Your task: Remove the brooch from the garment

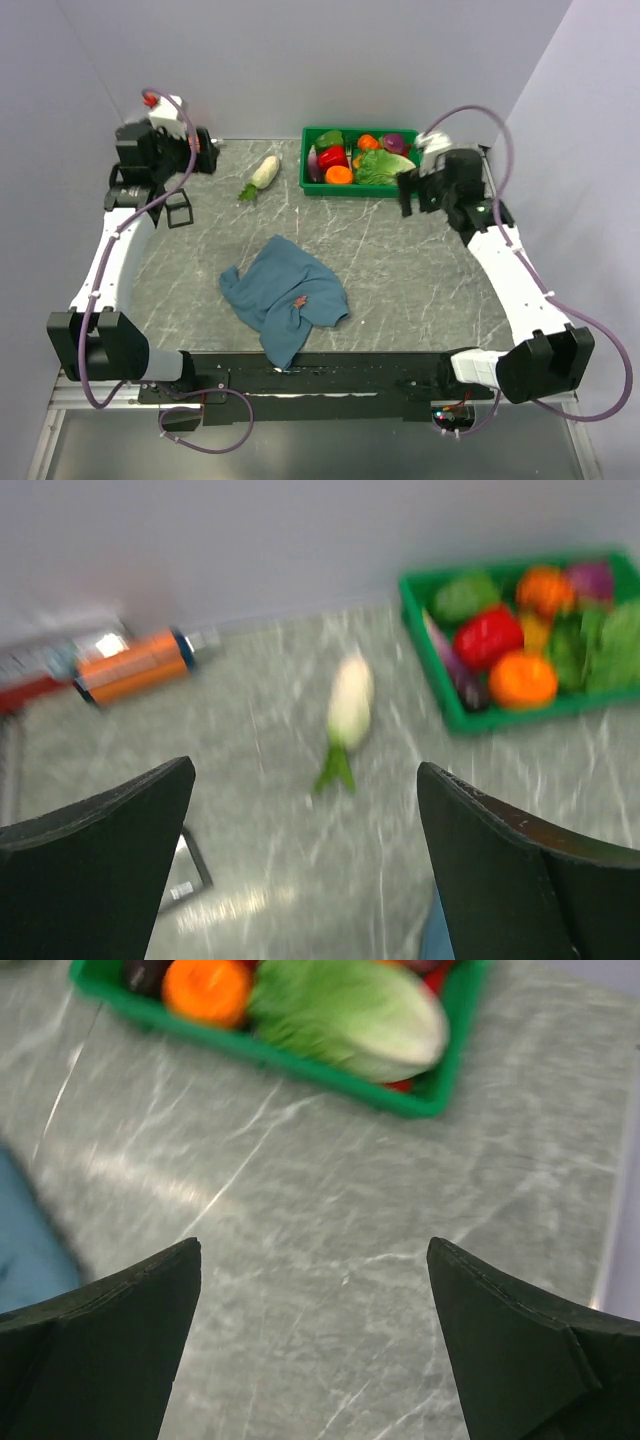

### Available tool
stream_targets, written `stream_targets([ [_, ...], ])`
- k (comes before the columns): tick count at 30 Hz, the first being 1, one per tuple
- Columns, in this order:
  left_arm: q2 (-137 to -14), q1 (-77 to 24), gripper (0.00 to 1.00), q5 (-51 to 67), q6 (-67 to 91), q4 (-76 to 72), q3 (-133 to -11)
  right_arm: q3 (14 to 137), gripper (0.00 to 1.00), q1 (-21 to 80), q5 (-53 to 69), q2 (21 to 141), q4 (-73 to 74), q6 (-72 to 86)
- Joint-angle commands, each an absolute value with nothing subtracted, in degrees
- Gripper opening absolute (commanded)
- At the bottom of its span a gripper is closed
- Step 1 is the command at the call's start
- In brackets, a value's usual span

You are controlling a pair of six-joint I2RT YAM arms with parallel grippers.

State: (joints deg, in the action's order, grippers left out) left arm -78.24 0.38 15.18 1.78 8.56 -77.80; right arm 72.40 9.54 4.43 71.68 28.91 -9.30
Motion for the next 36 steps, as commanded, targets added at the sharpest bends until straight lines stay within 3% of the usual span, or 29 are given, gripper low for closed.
stream_targets([
  [1,-76.91,0.26,1.00,25.45,-7.96,17.37,-70.25,67.08,1.00,14.14,19.10,72.68,30.66,-25.19],
  [4,-76.99,0.26,0.98,28.90,-15.87,22.75,-64.98,65.75,1.00,18.97,29.42,75.40,36.21,-38.57],
  [10,-80.42,0.35,0.86,29.71,-30.38,36.47,-56.97,71.52,0.93,29.61,32.08,89.10,36.56,-39.55],
  [20,-82.52,0.26,0.85,26.90,-33.40,28.22,-47.11,83.58,0.87,35.95,26.46,110.64,36.74,-34.28],
  [22,-85.67,0.35,0.80,25.58,-33.13,26.63,-47.54,84.55,0.82,36.47,25.14,112.05,37.09,-34.63],
  [23,-86.82,0.35,0.71,25.40,-33.22,26.46,-47.98,84.72,0.80,36.47,24.70,113.02,37.18,-34.89],
  [28,-90.78,0.26,0.39,27.15,-34.28,25.58,-49.22,85.78,0.43,37.00,24.87,115.14,37.88,-34.89],
  [29,-91.14,0.26,0.27,27.25,-34.36,25.84,-49.48,85.61,0.37,36.91,24.70,114.35,37.45,-35.07],
  [32,-92.72,0.26,0.04,28.21,-34.89,28.81,-52.02,86.04,0.06,36.65,22.95,113.21,37.53,-35.50],
  [33,-92.81,0.35,0.01,28.56,-34.72,29.52,-53.95,86.65,0.01,36.30,22.50,112.59,37.70,-35.77],
  [36,-91.15,0.26,0.01,30.84,-33.32,31.64,-59.21,88.75,0.00,32.62,22.06,109.78,37.09,-35.51],
])
